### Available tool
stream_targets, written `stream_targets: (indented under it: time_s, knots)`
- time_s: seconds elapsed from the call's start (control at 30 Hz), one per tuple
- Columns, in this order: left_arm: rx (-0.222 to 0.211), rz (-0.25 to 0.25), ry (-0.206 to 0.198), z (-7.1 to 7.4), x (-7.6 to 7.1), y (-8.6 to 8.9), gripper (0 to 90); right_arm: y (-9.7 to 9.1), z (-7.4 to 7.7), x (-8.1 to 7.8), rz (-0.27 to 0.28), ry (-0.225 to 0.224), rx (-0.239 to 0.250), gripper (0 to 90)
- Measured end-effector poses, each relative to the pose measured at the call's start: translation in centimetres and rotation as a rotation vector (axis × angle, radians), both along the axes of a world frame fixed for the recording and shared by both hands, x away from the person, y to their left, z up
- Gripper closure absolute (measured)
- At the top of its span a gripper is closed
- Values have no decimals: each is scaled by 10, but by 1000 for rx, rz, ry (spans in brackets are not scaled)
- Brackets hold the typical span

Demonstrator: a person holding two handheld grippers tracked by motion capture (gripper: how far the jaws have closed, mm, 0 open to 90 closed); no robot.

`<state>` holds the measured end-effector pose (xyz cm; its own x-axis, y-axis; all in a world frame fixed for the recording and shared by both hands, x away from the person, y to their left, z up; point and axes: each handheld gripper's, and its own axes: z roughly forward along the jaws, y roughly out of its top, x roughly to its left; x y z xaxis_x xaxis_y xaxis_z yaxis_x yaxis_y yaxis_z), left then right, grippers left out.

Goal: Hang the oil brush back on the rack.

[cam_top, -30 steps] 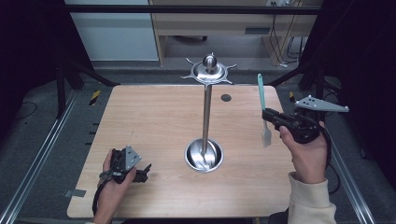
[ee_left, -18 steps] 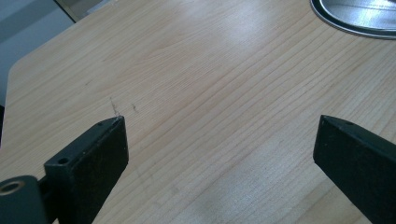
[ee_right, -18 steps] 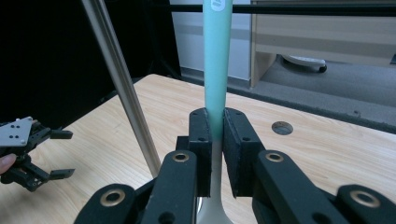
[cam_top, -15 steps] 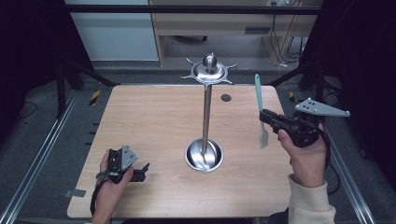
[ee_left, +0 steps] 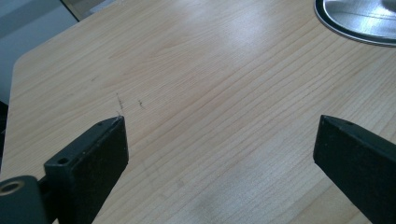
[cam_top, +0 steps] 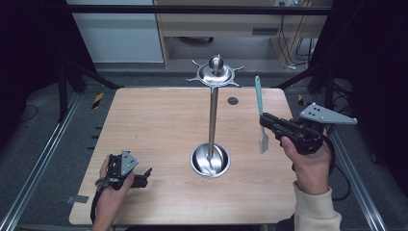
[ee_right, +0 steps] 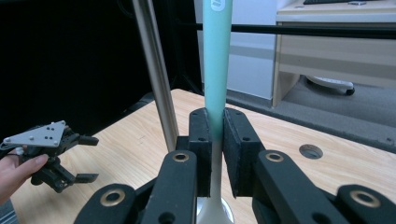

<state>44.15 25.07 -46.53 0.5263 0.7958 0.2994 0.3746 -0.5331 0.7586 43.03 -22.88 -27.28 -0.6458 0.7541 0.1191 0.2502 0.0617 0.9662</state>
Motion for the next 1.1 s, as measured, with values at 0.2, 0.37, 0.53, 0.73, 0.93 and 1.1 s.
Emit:
stream_targets:
  time_s: [0.2, 0.37, 0.53, 0.73, 0.93, 1.1]
  knots:
    - [-3, 8, 3, -1, 1, 1, 28, 1, 2, -3, 17, -14, 12, 823]
    - [3, 6, 1, -1, 1, 0, 28, 3, 2, -5, 32, -21, -1, 823]
    - [-3, 8, -3, 0, 1, 1, 28, 4, 5, -10, 47, -40, -6, 823]
    - [7, 4, -2, 0, 1, 1, 28, 5, 7, -13, 76, -63, -16, 823]
    - [10, 6, -4, 0, 2, 1, 28, 7, 7, -15, 106, -80, -34, 822]
    - [15, 4, -4, 0, 2, 1, 28, 12, 7, -16, 134, -82, -52, 822]
